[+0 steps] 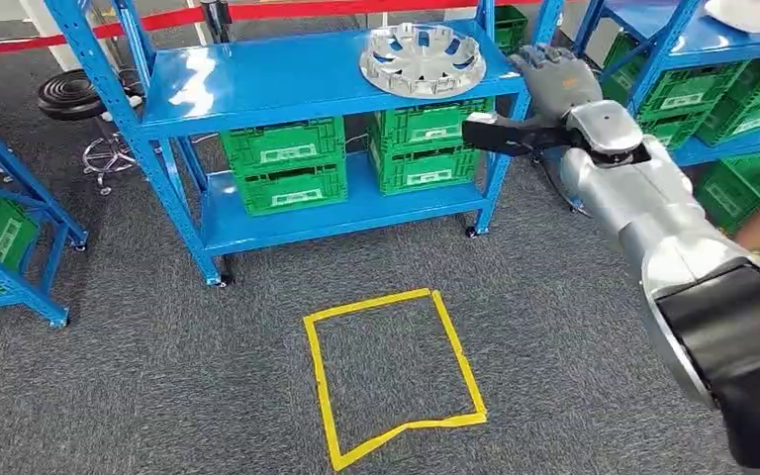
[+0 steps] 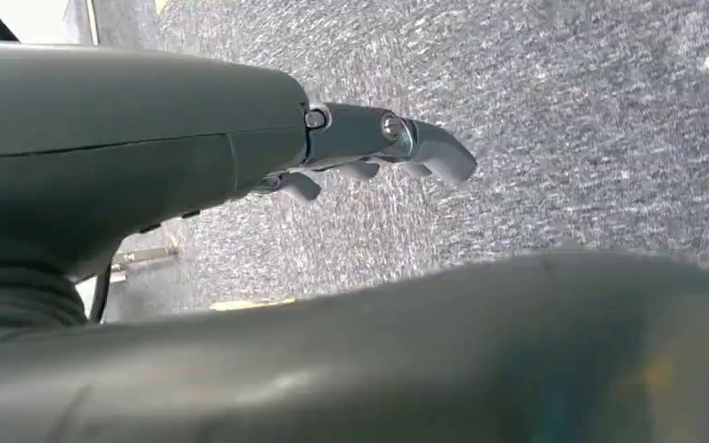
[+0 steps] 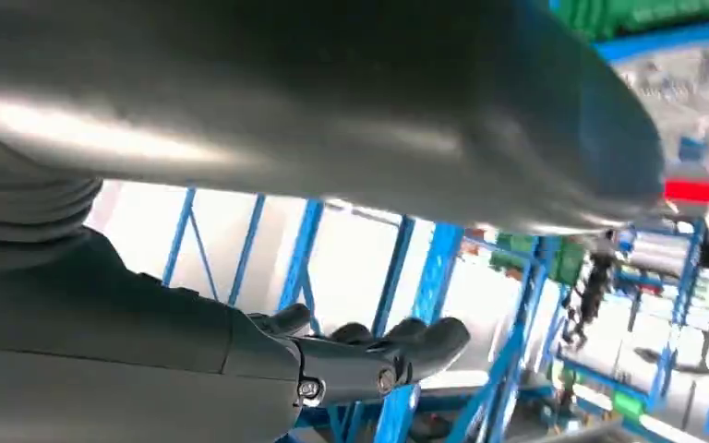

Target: Take the parts from the cabinet and place them on the table.

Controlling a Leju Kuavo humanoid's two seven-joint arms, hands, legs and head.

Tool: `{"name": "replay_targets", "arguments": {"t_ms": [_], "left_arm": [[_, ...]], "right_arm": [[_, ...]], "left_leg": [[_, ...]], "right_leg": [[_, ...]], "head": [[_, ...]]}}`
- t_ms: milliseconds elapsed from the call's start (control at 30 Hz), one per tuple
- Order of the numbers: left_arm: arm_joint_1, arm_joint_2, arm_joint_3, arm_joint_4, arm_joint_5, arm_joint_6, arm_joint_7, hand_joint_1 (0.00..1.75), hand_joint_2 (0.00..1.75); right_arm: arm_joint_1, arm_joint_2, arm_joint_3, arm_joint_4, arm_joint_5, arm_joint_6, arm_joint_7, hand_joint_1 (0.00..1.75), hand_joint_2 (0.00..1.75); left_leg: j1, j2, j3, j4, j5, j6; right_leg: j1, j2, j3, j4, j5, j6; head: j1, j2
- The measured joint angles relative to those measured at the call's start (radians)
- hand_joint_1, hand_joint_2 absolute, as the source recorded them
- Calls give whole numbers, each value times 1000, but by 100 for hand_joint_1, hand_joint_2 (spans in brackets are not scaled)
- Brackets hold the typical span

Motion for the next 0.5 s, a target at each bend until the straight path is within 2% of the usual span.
{"name": "replay_targets", "arguments": {"t_ms": [67, 100, 133, 167, 200, 233, 267, 300, 333, 367, 400, 433, 500], "left_arm": [[5, -2, 0, 0, -5, 0, 1, 0, 0], [5, -2, 0, 1, -8, -2, -1, 0, 0], [4, -1, 0, 1, -10, -3, -3, 0, 0], [-2, -1, 0, 0, -12, -5, -4, 0, 0], [-4, -1, 0, 0, -15, -8, -4, 0, 0], [-3, -1, 0, 0, -16, -8, -4, 0, 0], [-6, -1, 0, 0, -18, -8, -4, 0, 0], [-8, 0, 0, -1, -19, -8, -4, 0, 0], [-10, 0, 0, 0, -20, -8, -5, 0, 0], [-11, -2, 0, 1, -21, -9, -4, 0, 0], [-10, -2, 0, 2, -25, -9, -4, 0, 0], [-7, -2, 0, 2, -27, -9, -3, 0, 0], [0, -2, -1, 3, -35, -9, 0, 0, 0]], "right_arm": [[14, -17, 2, 0, -11, -8, -3, 0, 0], [18, -27, 3, 0, -18, -13, -4, 0, 0], [24, -35, 5, 0, -23, -18, -4, 0, 0], [28, -42, 7, -1, -27, -19, -5, 0, 0], [37, -46, 10, -5, -28, -19, -5, 0, 0], [43, -54, 11, -10, -30, -21, -5, 0, 0], [42, -60, 13, -14, -32, -22, -6, 0, 0], [44, -63, 15, -21, -35, -24, -7, 0, 0], [43, -70, 16, -23, -38, -26, -6, 0, 0], [49, -71, 20, -23, -40, -27, -6, 0, 0], [61, -71, 23, -23, -42, -27, -6, 0, 0], [76, -72, 27, -24, -45, -26, -5, 0, 0], [95, -74, 31, -26, -51, -22, -1, 0, 0]], "left_leg": [[5, 0, 27, 1, -21, -9], [7, 1, 42, 1, -37, -17], [6, 4, 48, -3, -47, -26], [5, 6, 50, -6, -51, -35], [6, 8, 57, -18, -56, -43], [5, 10, 72, -15, -54, -51], [5, 10, 65, 5, -40, -60], [6, 10, 32, 60, -17, -63], [7, 9, -22, 147, 25, -68], [8, 9, -78, 228, 31, -72], [8, 9, -127, 281, 9, -73], [7, 9, -170, 311, -46, -73], [3, 8, -230, 298, -153, -64]], "right_leg": [[-6, -6, 43, -141, 101, 8], [-9, -16, 76, -243, 156, 14], [0, -26, 74, -252, 145, 14], [10, -29, 87, -278, 122, -6], [16, -21, 88, -271, 126, -23], [11, -19, 94, -270, 110, -35], [12, -16, 103, -271, 96, -48], [6, -13, 118, -275, 92, -54], [6, -11, 134, -277, 78, -62], [6, -10, 153, -283, 64, -66], [6, -9, 176, -288, 51, -67], [7, -7, 202, -294, 34, -68], [7, -2, 259, -304, -2, -68]], "head": [[0, 0], [0, 0], [-2, 0], [3, 0], [1, 0], [2, 0], [2, 0], [0, 0], [1, 0], [-3, 0], [-4, 0], [-3, 0], [-6, 0]]}}
